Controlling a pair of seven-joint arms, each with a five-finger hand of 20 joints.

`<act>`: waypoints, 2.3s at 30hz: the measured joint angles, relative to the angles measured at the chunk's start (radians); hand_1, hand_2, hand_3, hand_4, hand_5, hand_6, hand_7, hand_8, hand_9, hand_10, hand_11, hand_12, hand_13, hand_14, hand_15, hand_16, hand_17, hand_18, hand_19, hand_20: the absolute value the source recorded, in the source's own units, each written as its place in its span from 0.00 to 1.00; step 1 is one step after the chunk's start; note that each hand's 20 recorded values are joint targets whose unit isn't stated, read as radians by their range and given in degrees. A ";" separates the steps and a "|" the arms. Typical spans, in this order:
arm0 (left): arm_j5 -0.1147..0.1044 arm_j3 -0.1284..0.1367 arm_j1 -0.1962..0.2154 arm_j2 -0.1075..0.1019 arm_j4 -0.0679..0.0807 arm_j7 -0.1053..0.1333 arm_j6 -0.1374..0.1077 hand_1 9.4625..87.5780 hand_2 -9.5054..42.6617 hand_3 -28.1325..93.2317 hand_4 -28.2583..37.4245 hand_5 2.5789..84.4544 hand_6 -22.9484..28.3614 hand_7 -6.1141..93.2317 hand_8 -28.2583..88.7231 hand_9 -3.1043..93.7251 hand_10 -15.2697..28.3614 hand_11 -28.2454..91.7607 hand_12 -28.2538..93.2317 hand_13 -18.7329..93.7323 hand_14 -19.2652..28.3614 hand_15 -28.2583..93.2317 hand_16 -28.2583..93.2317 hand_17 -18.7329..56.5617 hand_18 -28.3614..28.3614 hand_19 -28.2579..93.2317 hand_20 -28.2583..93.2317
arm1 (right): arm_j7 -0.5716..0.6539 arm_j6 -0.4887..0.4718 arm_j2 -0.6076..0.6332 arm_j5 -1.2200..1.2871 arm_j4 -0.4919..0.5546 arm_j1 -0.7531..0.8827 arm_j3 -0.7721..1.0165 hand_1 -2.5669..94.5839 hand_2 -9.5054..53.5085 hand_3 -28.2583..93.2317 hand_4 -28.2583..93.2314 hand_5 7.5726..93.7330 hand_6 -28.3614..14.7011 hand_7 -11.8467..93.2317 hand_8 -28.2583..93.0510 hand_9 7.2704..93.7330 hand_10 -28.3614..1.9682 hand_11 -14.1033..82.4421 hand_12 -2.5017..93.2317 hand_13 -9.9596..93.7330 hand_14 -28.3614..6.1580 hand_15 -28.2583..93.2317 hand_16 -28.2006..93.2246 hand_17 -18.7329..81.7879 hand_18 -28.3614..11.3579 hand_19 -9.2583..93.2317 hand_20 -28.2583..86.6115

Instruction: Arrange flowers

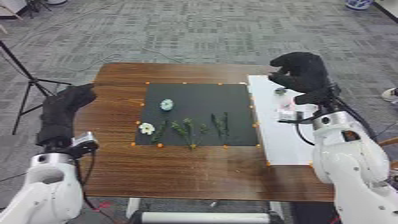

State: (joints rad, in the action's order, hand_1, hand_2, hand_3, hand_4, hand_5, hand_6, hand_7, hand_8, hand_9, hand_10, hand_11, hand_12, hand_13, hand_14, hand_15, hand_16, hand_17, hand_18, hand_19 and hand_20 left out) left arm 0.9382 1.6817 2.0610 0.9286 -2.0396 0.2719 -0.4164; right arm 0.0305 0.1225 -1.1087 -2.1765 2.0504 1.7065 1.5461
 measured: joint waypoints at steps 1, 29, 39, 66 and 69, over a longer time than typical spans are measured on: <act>0.000 0.034 0.029 -0.001 -0.004 0.004 0.014 0.21 0.44 0.80 0.00 0.65 0.50 0.26 0.17 0.59 0.68 0.46 0.35 0.55 0.78 0.44 0.21 0.38 0.70 0.30 0.38 | 0.002 0.033 0.009 -0.027 -0.021 0.013 0.013 0.45 0.00 0.81 0.09 0.59 0.64 0.38 0.24 0.68 0.49 0.45 0.29 0.75 0.49 0.74 0.46 0.53 0.14 0.89 0.71; 0.004 0.027 0.121 -0.006 0.006 0.020 -0.090 0.21 0.43 0.80 0.00 0.66 0.49 0.26 0.17 0.60 0.68 0.46 0.35 0.56 0.78 0.45 0.21 0.39 0.70 0.30 0.39 | 0.035 0.108 0.016 -0.298 -0.279 0.155 0.254 0.41 0.00 0.83 0.08 0.56 0.65 0.40 0.14 0.62 0.47 0.45 0.28 0.73 0.47 0.75 0.47 0.51 0.13 0.88 0.73; 0.018 0.012 0.122 -0.001 0.003 0.021 -0.085 0.21 0.43 0.81 0.01 0.65 0.49 0.26 0.17 0.60 0.68 0.46 0.36 0.55 0.78 0.45 0.21 0.38 0.71 0.30 0.39 | -0.007 -0.028 0.073 -0.422 -0.387 0.058 0.207 0.40 0.00 0.83 0.08 0.54 0.65 0.40 0.14 0.60 0.46 0.44 0.28 0.73 0.46 0.76 0.47 0.51 0.13 0.88 0.73; 0.026 0.017 0.144 0.011 -0.015 0.017 -0.061 0.21 0.44 0.80 0.01 0.65 0.49 0.26 0.17 0.60 0.68 0.46 0.36 0.56 0.79 0.45 0.21 0.38 0.71 0.30 0.39 | -0.054 -0.158 0.102 -0.526 -0.535 -0.026 0.239 0.40 0.00 0.83 0.07 0.54 0.65 0.40 0.14 0.62 0.47 0.45 0.28 0.74 0.46 0.78 0.47 0.52 0.11 0.89 0.74; 0.027 0.015 0.144 0.012 -0.016 0.015 -0.061 0.21 0.44 0.80 0.01 0.65 0.49 0.26 0.17 0.60 0.68 0.46 0.36 0.56 0.79 0.45 0.21 0.38 0.71 0.30 0.39 | -0.054 -0.150 0.102 -0.529 -0.547 -0.037 0.228 0.40 0.00 0.83 0.07 0.55 0.65 0.40 0.14 0.63 0.47 0.44 0.28 0.74 0.47 0.77 0.47 0.52 0.12 0.89 0.74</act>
State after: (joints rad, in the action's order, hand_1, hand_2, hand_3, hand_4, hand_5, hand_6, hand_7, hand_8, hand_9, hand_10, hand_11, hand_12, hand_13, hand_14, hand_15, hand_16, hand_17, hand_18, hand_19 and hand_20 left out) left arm 0.9652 1.6965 2.2050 0.9408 -2.0553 0.2871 -0.4774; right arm -0.0231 -0.0274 -1.0069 -2.7060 1.5032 1.6695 1.7736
